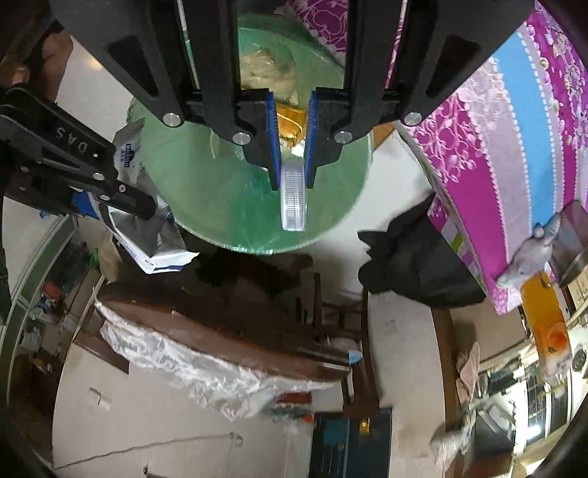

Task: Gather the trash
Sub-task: 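Open the left tool to drop the lid while the right tool drops the wipes packet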

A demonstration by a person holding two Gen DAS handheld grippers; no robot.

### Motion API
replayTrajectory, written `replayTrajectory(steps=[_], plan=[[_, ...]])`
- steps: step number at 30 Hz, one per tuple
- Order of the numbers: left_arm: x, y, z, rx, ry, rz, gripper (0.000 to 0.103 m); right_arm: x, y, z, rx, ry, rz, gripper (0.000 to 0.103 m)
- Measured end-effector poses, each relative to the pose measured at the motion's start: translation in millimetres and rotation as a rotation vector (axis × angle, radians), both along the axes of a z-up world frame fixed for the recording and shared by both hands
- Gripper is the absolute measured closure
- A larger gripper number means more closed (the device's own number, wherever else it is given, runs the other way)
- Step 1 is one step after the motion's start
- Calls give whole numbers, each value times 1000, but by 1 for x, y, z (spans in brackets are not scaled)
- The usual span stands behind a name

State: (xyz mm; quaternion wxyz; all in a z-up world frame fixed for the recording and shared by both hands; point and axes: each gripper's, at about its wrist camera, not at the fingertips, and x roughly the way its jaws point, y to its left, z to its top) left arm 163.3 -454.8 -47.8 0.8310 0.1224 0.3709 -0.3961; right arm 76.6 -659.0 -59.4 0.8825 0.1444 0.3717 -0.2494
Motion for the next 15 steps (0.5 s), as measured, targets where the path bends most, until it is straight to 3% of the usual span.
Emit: replayTrajectory(steps=[15], plan=[[12, -12, -13, 38, 24, 7, 92, 11, 1, -20, 36, 32, 8, 66]])
